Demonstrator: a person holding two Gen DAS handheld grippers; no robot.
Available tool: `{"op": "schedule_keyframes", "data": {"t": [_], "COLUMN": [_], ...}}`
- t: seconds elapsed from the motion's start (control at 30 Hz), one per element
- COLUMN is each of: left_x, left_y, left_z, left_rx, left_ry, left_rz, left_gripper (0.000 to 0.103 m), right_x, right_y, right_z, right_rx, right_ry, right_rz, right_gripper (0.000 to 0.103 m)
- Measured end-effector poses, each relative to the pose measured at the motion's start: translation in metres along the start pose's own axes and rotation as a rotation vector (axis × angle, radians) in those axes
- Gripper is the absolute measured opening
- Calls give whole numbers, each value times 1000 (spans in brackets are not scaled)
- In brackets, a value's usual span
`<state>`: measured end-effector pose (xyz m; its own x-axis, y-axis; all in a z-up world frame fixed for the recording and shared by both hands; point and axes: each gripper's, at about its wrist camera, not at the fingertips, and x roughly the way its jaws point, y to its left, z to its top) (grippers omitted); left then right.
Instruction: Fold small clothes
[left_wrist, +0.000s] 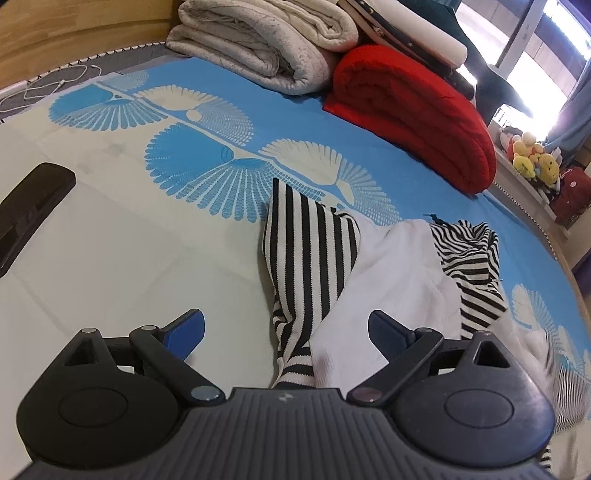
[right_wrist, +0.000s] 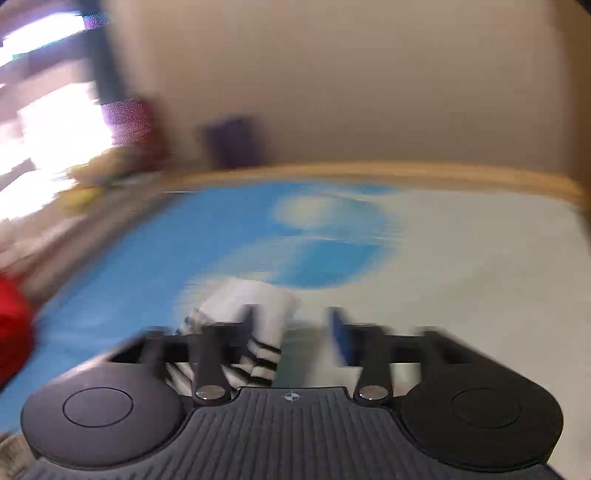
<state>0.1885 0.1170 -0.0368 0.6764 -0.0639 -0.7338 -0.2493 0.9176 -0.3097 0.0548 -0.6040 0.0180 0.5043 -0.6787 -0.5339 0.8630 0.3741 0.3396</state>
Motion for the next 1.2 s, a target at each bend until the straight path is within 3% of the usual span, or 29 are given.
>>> {"op": "schedule_keyframes", "data": {"t": [0.13, 0.2, 0.3, 0.33, 0.43, 0.53, 0.67, 0.73, 0.83, 0.9, 0.97, 1.0, 1.07, 1.1, 1.13, 1.2], "left_x": [4, 3, 1, 2, 12, 38, 95, 123, 132, 139, 141, 140, 136, 133, 130, 104], "left_y": [-2, -3, 3, 6, 24, 47, 85, 96, 96, 92, 79, 69, 44, 31, 18, -15], "left_z": [0, 0, 7, 11, 36, 67, 94, 97, 100, 103, 102, 102, 102, 100, 96, 81], "left_rx": [-8, -9, -18, -24, -52, -121, -349, -441, -513, -583, -602, -569, -480, -444, -426, -355], "left_ry": [9, -1, -25, -31, -41, 0, 124, 182, 124, 153, 174, 173, 164, 177, 183, 111], "left_rz": [-3, -5, 0, 7, 64, 70, -48, -73, -113, -224, -284, -275, -220, -190, -158, -130], "left_gripper": [97, 97, 97, 97, 97, 97, 97, 97, 99, 99, 99, 98, 74, 31, 4, 5], "right_x": [8, 0, -33, -52, -110, -161, -183, -179, -165, -159, -138, -132, -123, -124, -124, -124], "right_y": [-57, -60, -37, -23, 19, 53, 67, 70, 69, 66, 61, 56, 55, 57, 58, 60], "right_z": [-10, -26, -57, -72, -119, -165, -199, -210, -219, -223, -228, -230, -231, -230, -229, -228], "right_rx": [94, 80, 33, -9, -216, -416, -408, -372, -358, -364, -299, -263, -245, -260, -281, -299], "right_ry": [143, 199, 290, 340, 472, 541, 626, 652, 638, 653, 733, 765, 773, 762, 748, 729], "right_rz": [67, 106, 273, 359, 507, 572, 601, 579, 537, 505, 511, 501, 507, 513, 514, 501], "right_gripper": [60, 60, 60, 61, 64, 65, 65, 65, 65, 65, 65, 65, 65, 65, 65, 65]}}
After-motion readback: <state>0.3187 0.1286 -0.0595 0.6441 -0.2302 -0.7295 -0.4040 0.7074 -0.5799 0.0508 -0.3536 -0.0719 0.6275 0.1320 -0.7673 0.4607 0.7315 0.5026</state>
